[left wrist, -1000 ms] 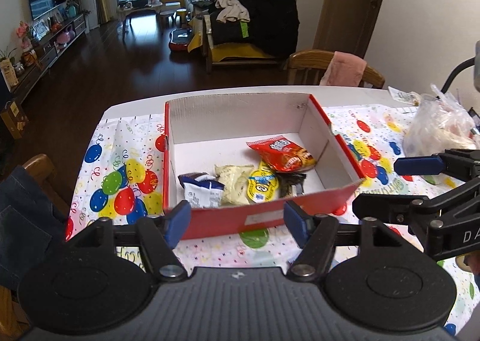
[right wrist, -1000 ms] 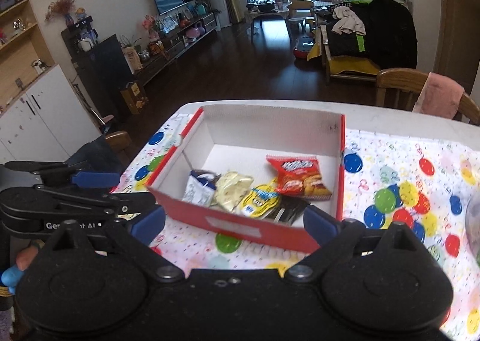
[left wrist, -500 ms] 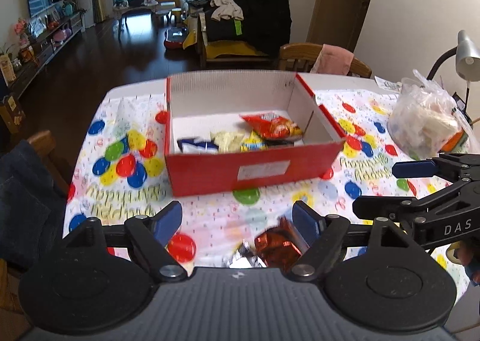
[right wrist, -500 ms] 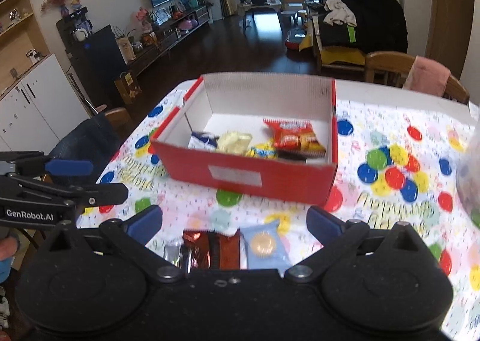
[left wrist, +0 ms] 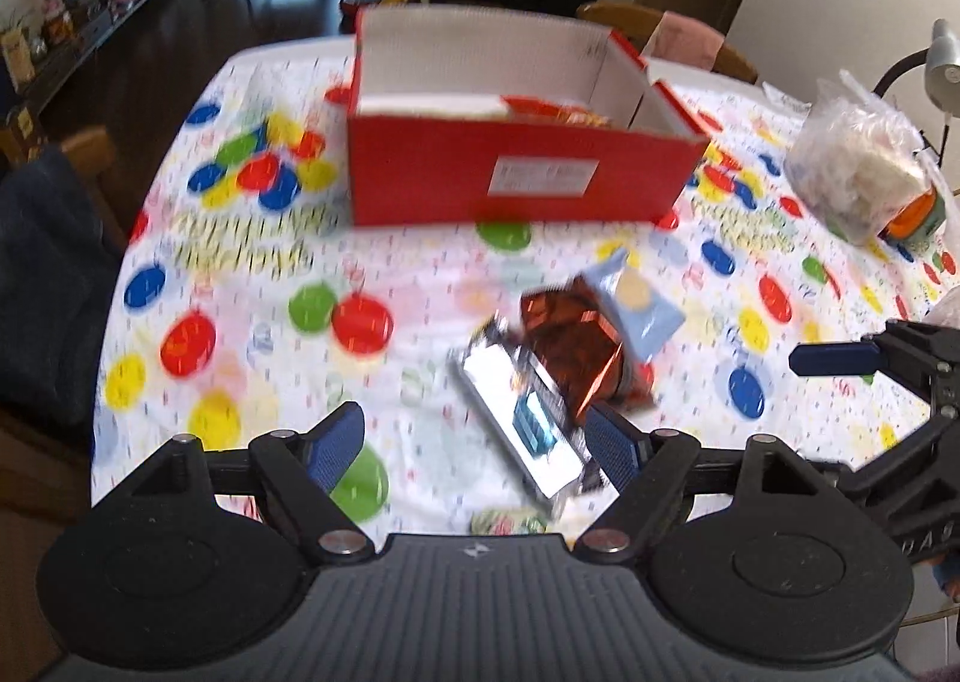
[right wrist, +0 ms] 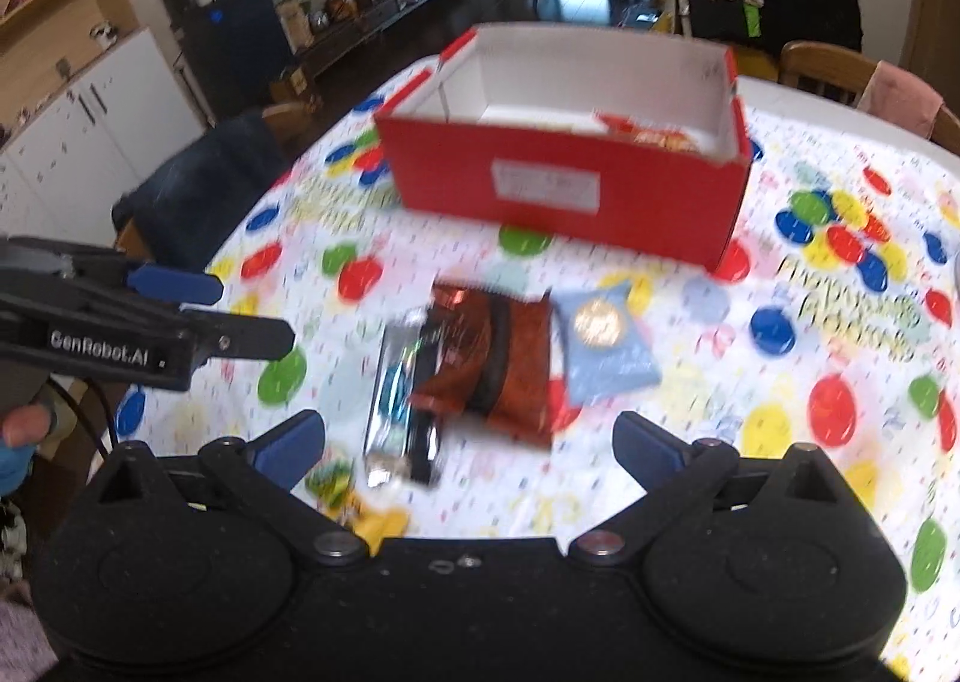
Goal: Organize snacks
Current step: 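Withdraw both tools from the box back toward the snack pile, then grasp the green-white egg snack with left tool while right tool grasps the yellow pouch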
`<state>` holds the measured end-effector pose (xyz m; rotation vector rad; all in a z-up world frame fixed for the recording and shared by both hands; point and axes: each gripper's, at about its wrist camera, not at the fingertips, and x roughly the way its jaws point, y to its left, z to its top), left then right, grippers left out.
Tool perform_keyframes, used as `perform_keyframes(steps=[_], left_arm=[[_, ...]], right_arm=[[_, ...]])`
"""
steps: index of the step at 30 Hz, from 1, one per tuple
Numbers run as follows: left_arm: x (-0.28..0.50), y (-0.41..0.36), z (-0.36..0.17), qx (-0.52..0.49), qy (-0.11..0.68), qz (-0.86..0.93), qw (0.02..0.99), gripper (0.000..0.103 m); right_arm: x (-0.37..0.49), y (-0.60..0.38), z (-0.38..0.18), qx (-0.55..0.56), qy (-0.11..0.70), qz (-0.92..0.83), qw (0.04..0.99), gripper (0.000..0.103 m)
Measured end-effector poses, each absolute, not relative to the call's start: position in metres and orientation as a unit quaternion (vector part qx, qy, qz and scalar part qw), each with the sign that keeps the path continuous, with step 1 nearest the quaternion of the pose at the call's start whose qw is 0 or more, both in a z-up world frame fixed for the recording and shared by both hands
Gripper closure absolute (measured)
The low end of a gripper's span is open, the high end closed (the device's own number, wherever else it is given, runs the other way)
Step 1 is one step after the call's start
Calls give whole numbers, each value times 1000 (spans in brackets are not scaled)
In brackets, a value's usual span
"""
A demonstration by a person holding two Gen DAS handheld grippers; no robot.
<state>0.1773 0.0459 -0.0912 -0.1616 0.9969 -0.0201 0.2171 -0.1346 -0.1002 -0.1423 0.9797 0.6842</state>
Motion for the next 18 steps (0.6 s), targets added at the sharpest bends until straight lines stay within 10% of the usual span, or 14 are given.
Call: perform_keyframes(steps=[18], left_arm=[[140, 57, -131, -84, 509, 44, 855, 22]], right_arm=[[170, -85, -165, -140, 497, 347, 783, 16]])
